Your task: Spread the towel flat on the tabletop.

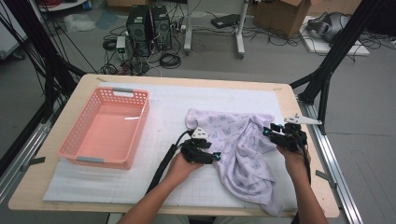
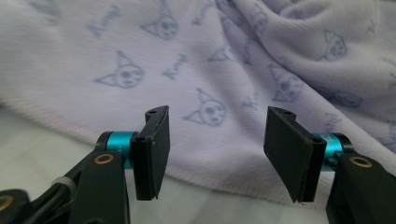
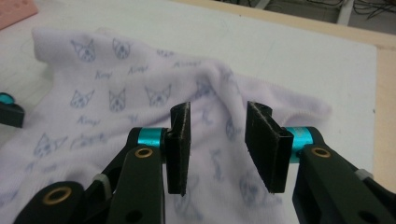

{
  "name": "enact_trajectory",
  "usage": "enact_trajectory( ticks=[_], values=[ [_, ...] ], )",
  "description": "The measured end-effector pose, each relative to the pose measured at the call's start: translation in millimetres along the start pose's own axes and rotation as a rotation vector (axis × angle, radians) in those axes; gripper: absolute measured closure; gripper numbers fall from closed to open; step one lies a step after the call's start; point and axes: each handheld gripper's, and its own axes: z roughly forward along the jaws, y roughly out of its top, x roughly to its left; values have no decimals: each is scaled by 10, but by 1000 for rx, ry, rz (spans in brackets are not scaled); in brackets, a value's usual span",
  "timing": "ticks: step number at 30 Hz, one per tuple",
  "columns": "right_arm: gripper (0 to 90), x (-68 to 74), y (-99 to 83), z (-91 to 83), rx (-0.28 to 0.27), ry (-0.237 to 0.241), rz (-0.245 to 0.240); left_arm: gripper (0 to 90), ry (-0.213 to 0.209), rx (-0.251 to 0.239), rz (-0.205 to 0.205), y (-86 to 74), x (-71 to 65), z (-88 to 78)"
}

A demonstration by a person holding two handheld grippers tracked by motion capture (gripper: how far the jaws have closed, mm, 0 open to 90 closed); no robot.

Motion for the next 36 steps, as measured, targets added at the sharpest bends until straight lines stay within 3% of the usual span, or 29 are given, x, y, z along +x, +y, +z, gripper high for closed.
enact_trajectory(
  ticks=[1, 3, 4, 5, 6, 7, 8, 16, 23, 24, 26, 28, 29, 30, 31, 33, 34, 36],
  values=[
    [605, -7, -46, -29, 2, 2, 10, 422, 2, 18, 18, -1, -49, 47],
    [604, -14, -88, -53, 1, 5, 18, 432, 58, 35, 115, -1, -156, 96],
    [604, -24, -125, -72, 0, 7, 22, 519, 92, 42, 166, 2, -198, 104],
    [605, -32, -156, -86, 1, 10, 24, 624, 91, 42, 180, 6, -208, 103],
    [605, -39, -202, -96, 3, 16, 35, 850, 95, 43, 177, 7, -206, 95],
    [605, -39, -202, -96, 3, 16, 35, 850, 98, 48, 182, 8, -189, 83],
    [607, -37, -221, -101, 2, 18, 37, 866, 94, 50, 164, 9, -159, 65],
    [631, 17, -359, -153, 7, 51, 58, 875, 244, 0, 35, -73, 315, -349],
    [655, 177, -375, 41, 112, 102, -10, 875, 373, -63, -70, -183, 650, -656],
    [603, 256, -371, 152, 151, 100, -51, 876, 387, -75, -83, -192, 679, -683],
    [582, 292, -365, 209, 167, 91, -66, 875, 412, -87, -99, -202, 721, -714],
    [589, 390, -326, 377, 203, 84, -98, 875, 417, -87, -102, -211, 757, -718],
    [589, 390, -326, 377, 203, 84, -98, 875, 416, -89, -111, -217, 763, -707],
    [637, 426, -311, 427, 214, 83, -121, 875, 414, -82, -108, -222, 769, -700],
    [822, 454, -261, 476, 224, 116, -152, 874, 413, -79, -108, -225, 766, -691],
    [860, 460, -234, 492, 228, 110, -171, 874, 412, -82, -107, -226, 762, -675],
    [870, 416, -174, 533, 226, 85, -196, 873, 412, -88, -109, -226, 762, -671],
    [876, 323, -123, 566, 208, 54, -161, 872, 403, -95, -116, -227, 768, -671]
  ],
)
